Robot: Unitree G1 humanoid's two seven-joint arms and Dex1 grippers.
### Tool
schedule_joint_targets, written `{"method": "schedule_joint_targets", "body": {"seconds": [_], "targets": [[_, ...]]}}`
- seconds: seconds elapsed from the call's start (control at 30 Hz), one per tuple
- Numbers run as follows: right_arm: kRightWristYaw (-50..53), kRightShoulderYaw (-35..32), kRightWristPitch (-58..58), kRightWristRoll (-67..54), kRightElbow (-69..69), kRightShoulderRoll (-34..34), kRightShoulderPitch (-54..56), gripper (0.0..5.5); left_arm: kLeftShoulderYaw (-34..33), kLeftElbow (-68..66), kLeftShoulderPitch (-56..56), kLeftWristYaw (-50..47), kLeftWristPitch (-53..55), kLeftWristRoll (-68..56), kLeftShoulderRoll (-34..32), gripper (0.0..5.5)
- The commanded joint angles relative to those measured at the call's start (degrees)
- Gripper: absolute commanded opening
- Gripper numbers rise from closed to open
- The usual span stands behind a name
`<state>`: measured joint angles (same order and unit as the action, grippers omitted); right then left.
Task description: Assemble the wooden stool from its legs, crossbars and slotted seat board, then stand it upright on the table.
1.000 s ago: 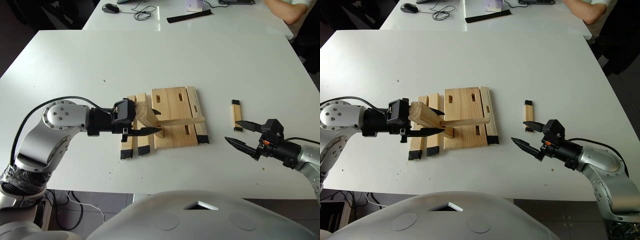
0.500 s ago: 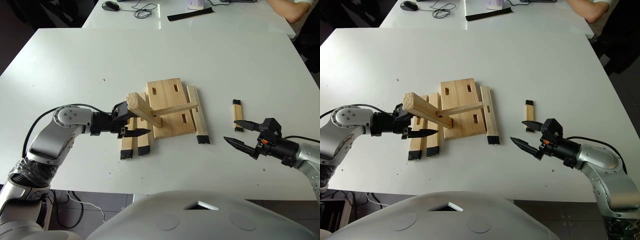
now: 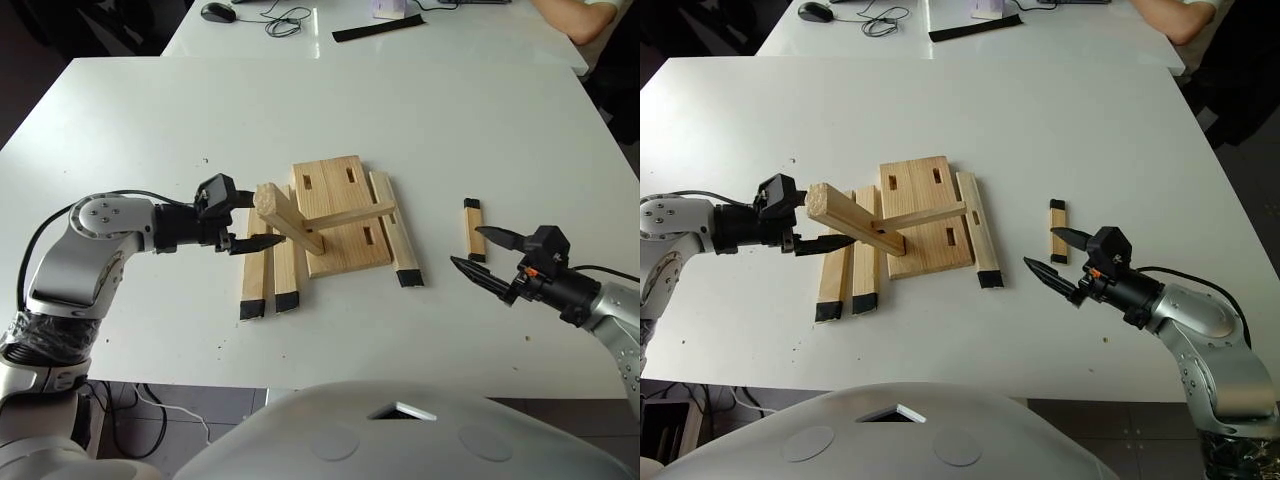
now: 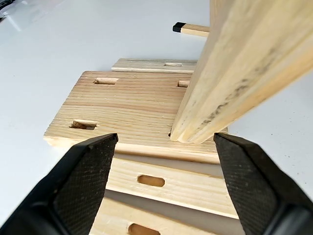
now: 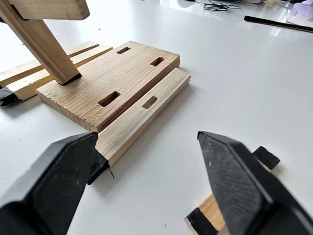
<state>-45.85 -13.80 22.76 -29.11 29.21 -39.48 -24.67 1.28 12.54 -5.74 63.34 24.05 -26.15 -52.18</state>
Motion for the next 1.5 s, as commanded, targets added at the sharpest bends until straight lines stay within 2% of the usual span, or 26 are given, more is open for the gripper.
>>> {"method": "schedule_joint_targets", "body": {"seconds": [0.03,0.17,0.27,0.47,0.73,1.1,1.4,1.5], "targets": [[1.33,-2.1,-1.19,1.21,1.78,0.9,-3.45,3.8,-5.14,5.27,6.98,-0.96,7.69,-2.62,-4.01,3.66],[3.79,-2.33,-2.11,2.59,2.48,2.92,-5.25,3.8,-5.99,14.41,12.4,-5.22,16.75,-5.92,-3.42,3.66],[6.4,0.12,-2.72,5.77,0.9,3.56,-1.71,3.8,-4.47,17.72,12.6,-8.5,19.1,-6.47,-1.04,3.66],[13.3,4.53,-3.34,14.06,-6.62,5.07,9.17,3.8,-2.34,16.54,9.12,-11.89,18.0,-4.5,2.15,3.66],[16.48,14.9,-5.19,22.98,-11.51,8.39,17.48,3.8,1.34,9.24,6.63,-12.9,10.95,2.77,3.36,3.66],[14.73,22.72,-9.6,27.21,-24.72,13.21,31.9,3.8,3.37,-2.48,-1.85,-13.85,5.84,8.61,6.99,3.66],[8.0,23.92,-14.2,28.05,-38.89,12.9,44.0,3.8,5.31,-3.03,-3.11,-13.8,3.76,10.66,9.46,3.66],[6.56,23.04,-13.46,27.29,-37.05,12.23,44.66,3.8,6.22,-2.79,-4.03,-14.88,3.23,11.46,11.56,3.66]]}}
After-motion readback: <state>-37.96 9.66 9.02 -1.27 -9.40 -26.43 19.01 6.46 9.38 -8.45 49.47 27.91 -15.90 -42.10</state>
